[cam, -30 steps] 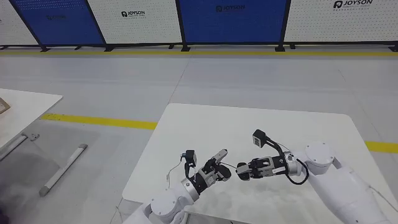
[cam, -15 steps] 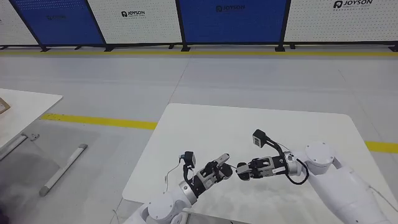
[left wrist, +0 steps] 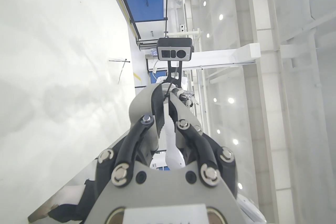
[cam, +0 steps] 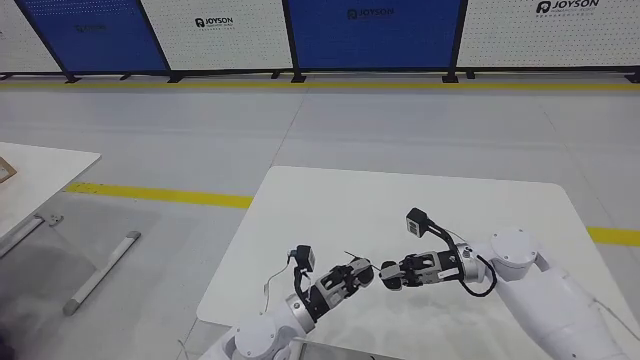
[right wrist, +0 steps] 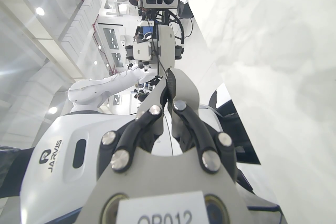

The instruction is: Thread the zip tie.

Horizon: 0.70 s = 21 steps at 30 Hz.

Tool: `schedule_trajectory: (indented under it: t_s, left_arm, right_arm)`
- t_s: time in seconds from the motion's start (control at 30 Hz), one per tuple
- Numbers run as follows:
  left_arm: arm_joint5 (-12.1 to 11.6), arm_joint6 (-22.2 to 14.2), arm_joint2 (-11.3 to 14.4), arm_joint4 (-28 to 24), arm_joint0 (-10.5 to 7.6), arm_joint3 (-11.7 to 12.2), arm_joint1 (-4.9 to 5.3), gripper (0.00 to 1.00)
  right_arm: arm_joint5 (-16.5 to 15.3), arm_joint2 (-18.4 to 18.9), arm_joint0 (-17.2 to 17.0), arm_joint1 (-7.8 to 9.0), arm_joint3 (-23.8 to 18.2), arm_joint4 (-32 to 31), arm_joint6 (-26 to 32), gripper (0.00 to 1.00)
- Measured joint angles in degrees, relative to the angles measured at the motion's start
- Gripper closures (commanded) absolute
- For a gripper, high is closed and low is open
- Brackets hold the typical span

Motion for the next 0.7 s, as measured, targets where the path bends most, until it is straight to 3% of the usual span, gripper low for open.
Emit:
schedule_trajectory:
  t_s: [0.03,0.17,0.27,0.53,0.7]
  left_arm:
    - [0.0,0.0,0.0,0.2,0.03,0.0,0.01,0.73]
    - [0.2,-0.1,0.0,0.3,-0.22,0.3,0.02,0.78]
    - [0.5,-0.1,-0.2,-0.2,-0.62,0.6,0.0,0.75]
    - [1.0,0.1,-0.2,-0.5,-1.71,1.6,-0.11,0.89]
    - [1.0,-0.2,-0.3,-0.2,-1.66,1.6,-0.05,0.86]
  right_arm:
    - [0.0,0.0,0.0,0.0,0.0,0.0,0.0,1.0]
    - [0.0,0.0,0.0,0.0,0.0,0.0,0.0,1.0]
    - [0.0,0.0,0.0,0.0,0.0,0.0,0.0,1.0]
    - [0.0,0.0,0.0,0.0,0.0,0.0,0.0,1.0]
    - [0.0,0.0,0.0,0.0,0.0,0.0,0.0,1.0]
